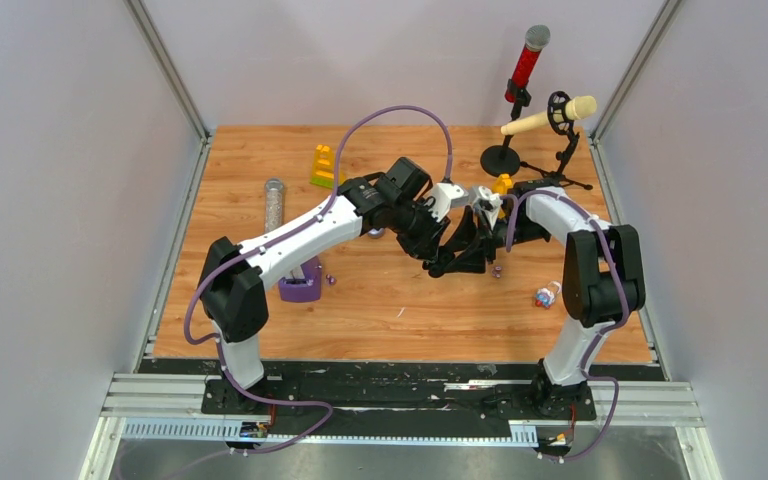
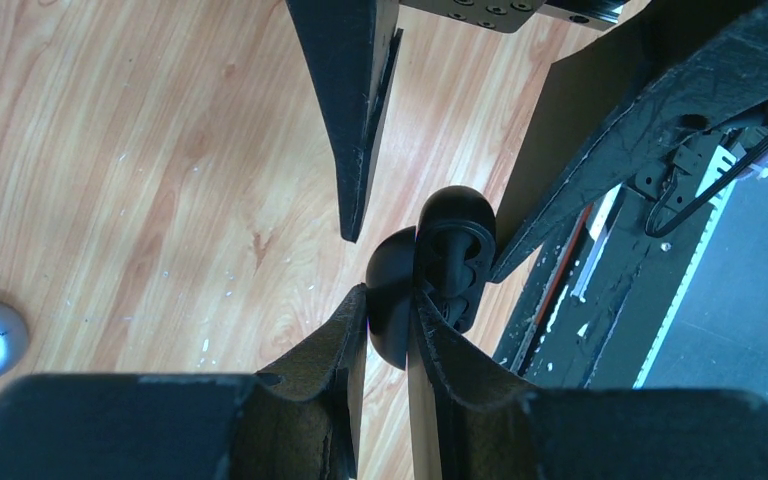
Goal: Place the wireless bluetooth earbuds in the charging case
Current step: Close the charging case.
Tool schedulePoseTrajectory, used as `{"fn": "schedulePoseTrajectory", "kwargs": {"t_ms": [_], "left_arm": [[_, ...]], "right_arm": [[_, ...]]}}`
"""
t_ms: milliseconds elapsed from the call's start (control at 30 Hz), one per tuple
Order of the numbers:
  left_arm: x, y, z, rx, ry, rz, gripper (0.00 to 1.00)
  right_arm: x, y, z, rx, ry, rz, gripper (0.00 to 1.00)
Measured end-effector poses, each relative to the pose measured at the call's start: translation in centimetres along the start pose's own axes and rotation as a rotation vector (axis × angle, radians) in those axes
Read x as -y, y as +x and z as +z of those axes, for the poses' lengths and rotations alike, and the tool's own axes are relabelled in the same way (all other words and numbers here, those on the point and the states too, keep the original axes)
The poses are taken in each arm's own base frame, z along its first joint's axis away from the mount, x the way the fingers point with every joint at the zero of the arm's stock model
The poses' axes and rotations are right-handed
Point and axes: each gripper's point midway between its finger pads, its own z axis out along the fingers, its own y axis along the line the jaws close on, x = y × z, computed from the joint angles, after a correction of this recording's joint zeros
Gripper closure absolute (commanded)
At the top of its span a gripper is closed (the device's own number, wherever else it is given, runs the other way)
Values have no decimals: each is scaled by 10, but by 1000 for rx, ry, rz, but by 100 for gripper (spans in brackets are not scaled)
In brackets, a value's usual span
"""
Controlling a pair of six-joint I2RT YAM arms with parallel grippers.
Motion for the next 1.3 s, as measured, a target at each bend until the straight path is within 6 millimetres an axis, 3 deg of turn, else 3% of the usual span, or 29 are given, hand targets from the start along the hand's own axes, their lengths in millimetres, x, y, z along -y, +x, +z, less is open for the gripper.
{"fn": "schedulePoseTrajectory", "kwargs": {"t_ms": [333,567,1033,1300], "left_arm": [[-2,1,1,-3,-6,-2,72],[-3,1,1,-4,-13,-2,68],[-15,0,-1,-1,-61,4,35],[-19,-2,-3,11,-71,8,26]], "right_arm": [[-8,0,6,-6,-24,11,68],[-9,2,6,-10,-27,29,71],[-7,2,5,-22,-32,64,75],[-4,4,2,-29,-24,103,77]]}}
